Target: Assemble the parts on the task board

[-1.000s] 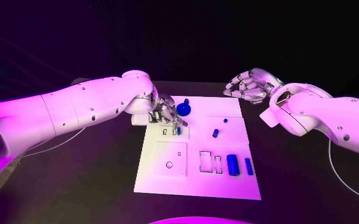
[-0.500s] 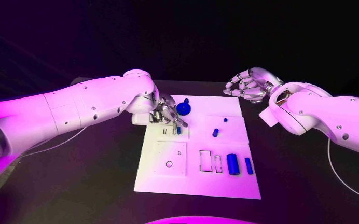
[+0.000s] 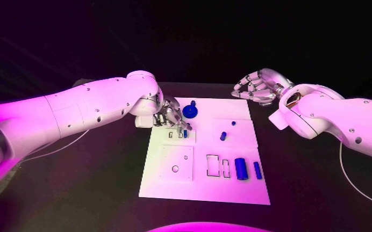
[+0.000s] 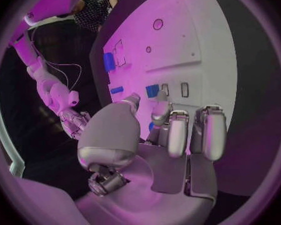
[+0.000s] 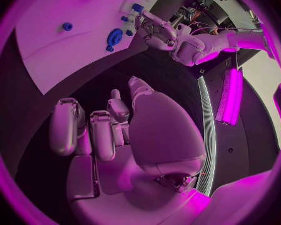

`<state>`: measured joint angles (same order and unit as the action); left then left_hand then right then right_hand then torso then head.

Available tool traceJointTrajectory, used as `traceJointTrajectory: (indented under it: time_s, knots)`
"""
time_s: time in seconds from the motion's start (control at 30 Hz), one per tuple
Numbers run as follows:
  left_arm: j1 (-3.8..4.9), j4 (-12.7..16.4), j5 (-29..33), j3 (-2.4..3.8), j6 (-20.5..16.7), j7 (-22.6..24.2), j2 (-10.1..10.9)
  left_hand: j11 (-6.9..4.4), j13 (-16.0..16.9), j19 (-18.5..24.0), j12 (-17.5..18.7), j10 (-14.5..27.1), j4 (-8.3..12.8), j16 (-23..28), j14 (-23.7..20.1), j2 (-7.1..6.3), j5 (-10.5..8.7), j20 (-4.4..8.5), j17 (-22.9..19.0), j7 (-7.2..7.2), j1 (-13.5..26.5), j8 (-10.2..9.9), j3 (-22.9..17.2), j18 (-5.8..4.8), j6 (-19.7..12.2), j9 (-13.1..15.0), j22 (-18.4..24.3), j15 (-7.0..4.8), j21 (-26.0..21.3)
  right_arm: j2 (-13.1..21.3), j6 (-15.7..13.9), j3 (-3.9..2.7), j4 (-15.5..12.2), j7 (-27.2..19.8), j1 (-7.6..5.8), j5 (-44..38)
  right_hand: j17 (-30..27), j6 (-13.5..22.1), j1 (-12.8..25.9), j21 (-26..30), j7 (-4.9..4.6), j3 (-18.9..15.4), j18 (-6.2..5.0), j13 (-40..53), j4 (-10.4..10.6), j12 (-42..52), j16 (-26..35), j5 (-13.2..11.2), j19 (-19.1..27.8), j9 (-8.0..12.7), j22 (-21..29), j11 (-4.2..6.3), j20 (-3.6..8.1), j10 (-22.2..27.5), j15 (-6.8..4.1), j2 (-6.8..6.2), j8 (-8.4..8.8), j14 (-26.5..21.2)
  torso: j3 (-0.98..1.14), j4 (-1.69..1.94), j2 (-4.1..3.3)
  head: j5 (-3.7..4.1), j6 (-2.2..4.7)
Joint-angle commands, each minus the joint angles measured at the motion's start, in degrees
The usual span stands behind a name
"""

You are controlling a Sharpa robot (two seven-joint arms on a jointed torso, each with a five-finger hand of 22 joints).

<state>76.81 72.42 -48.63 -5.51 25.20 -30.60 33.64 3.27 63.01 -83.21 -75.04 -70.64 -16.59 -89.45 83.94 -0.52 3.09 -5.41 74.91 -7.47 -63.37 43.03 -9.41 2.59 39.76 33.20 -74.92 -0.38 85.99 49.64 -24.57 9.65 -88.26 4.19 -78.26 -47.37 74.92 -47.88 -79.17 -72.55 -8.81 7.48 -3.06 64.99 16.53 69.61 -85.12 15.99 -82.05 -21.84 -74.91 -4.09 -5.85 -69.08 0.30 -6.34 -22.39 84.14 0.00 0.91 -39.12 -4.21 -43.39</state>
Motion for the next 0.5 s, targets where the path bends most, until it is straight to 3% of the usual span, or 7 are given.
traceJointTrajectory:
  time_s: [0.03,0.5]
  knots:
    - [-0.07,-0.1,0.1,0.01,1.4,0.0,-0.2,-0.17,0.0,0.3,0.2,0.3,0.0,0.0,5.6,0.22,-0.15,-0.01,13.7,0.13,-0.7,0.3,0.4,-0.21,0.2,0.1,-3.6,-0.13,-0.1,0.0,0.2,-0.02,-0.1,-0.1,-0.02,-0.7,6.0,0.4,0.1,0.1,0.08,0.4,-0.61,0.0,0.0,-0.2,0.2,0.3,0.3,-0.1,-8.3,0.09,-0.12,0.3,-0.43,-0.10,-0.27,3.5,-0.04,0.01,-0.01,0.13,-0.04]
    - [-0.49,-0.7,0.1,-0.07,1.6,0.0,-1.0,-0.28,-0.1,0.4,0.3,0.3,0.1,0.1,5.6,0.43,-0.14,0.06,13.6,0.25,-2.1,0.6,0.6,-0.19,0.3,0.6,-3.5,-0.23,-0.1,-0.1,0.4,-0.02,0.0,0.0,-0.02,-0.9,6.0,0.4,0.1,0.1,0.08,0.4,-0.60,0.0,0.0,-0.2,0.2,0.3,0.3,-0.1,-8.3,0.09,-0.12,0.3,-0.44,-0.09,-0.28,3.5,0.01,-0.01,0.00,0.21,-0.31]
